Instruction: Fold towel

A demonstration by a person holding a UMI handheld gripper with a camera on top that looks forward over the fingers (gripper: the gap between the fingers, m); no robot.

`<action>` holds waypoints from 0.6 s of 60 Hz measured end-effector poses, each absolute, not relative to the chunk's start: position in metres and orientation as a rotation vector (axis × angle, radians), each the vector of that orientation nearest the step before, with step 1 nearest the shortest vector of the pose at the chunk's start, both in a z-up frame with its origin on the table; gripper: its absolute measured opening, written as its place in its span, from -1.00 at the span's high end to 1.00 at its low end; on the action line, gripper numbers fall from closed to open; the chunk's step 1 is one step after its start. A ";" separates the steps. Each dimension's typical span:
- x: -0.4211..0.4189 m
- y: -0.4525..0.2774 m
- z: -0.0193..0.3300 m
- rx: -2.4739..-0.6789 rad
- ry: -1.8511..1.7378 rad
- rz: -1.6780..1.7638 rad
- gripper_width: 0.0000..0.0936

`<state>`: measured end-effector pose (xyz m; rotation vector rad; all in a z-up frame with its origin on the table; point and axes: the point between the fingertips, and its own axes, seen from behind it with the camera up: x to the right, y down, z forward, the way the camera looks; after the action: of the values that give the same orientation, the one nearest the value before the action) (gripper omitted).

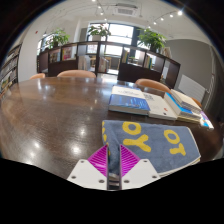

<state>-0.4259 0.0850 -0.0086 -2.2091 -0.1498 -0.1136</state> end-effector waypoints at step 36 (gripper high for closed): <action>-0.216 0.091 0.119 -2.114 -0.038 -0.054 0.88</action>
<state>-0.2165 0.0907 0.1187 -2.1142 -0.0385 -0.0537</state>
